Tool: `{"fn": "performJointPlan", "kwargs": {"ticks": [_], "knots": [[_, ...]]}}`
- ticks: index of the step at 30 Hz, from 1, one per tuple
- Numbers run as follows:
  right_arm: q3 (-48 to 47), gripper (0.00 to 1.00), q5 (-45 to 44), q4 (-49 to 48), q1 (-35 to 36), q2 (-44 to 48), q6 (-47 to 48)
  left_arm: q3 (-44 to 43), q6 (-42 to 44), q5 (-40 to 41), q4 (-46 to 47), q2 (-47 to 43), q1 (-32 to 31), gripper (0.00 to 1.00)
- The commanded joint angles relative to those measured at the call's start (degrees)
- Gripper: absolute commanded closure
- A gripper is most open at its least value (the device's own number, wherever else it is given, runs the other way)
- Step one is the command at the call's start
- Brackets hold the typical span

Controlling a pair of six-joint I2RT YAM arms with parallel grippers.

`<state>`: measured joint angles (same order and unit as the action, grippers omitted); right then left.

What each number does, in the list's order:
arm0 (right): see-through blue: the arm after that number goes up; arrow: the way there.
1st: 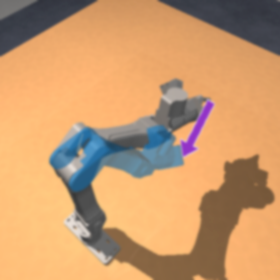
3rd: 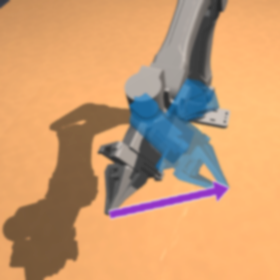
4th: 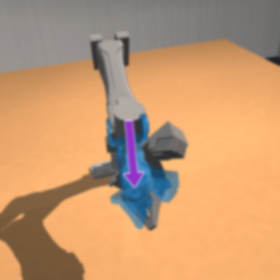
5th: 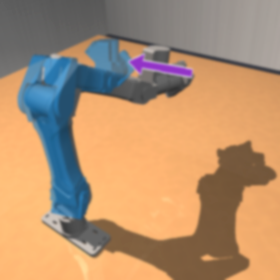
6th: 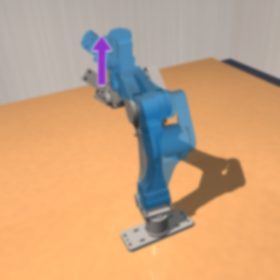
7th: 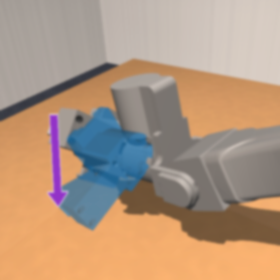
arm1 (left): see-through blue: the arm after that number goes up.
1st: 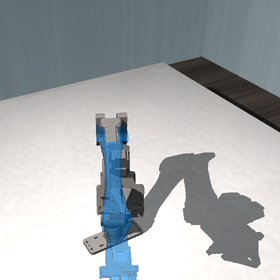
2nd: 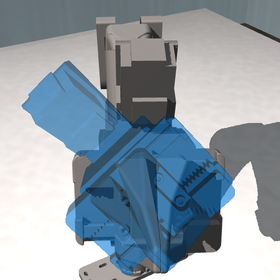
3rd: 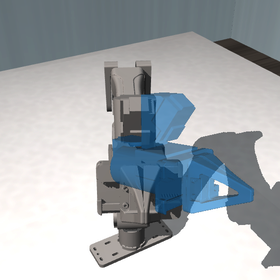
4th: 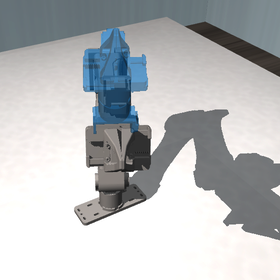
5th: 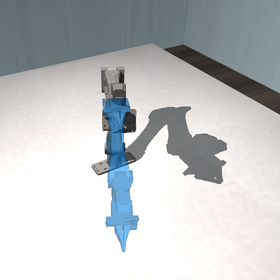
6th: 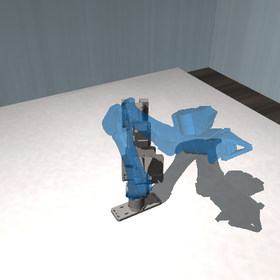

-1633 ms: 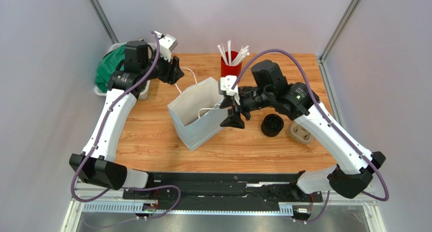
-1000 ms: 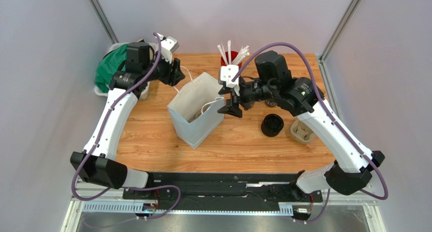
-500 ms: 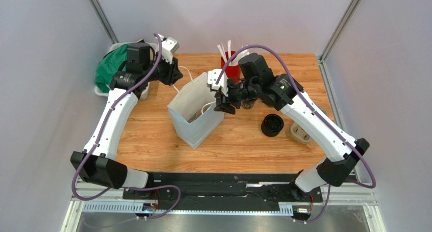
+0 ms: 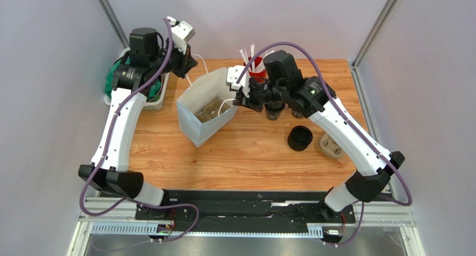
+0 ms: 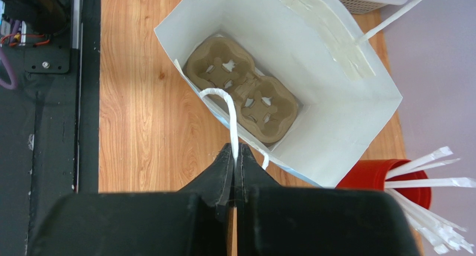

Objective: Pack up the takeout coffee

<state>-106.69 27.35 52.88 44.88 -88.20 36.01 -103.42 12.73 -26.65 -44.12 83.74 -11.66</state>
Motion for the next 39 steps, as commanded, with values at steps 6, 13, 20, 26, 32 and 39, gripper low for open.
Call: {"fn": "performJointPlan", "kwargs": {"ticks": [6, 13, 20, 26, 32, 39], "knots": [[-3.5, 1.00, -2.8, -4.8, 0.3, 0.8, -5.3, -4.9, 1.2, -3.6, -0.8, 2.1, -0.1, 1.00], [11.3, 1.00, -6.7, -13.1, 0.6, 2.2, -4.9, 4.2, 2.4, -0.9, 0.2, 4.3, -0.1, 0.97], [9.8, 1.00, -7.1, -12.9, 0.6, 4.0, -6.1, -5.2, 2.3, -1.1, -2.5, 6.9, -0.2, 0.97], [11.0, 1.00, -3.6, -10.5, 0.6, 5.7, -6.0, -14.6, 3.6, -1.1, -4.8, 9.3, -0.6, 0.98], [22.6, 1.00, -0.6, -10.2, 2.0, 10.4, -1.9, -10.2, 7.2, -3.4, -4.7, 7.0, -3.3, 0.99], [39.0, 1.00, 0.3, -11.4, 4.7, 11.7, -0.4, 6.8, 9.7, -4.6, -1.8, 0.4, -5.7, 1.00]]}}
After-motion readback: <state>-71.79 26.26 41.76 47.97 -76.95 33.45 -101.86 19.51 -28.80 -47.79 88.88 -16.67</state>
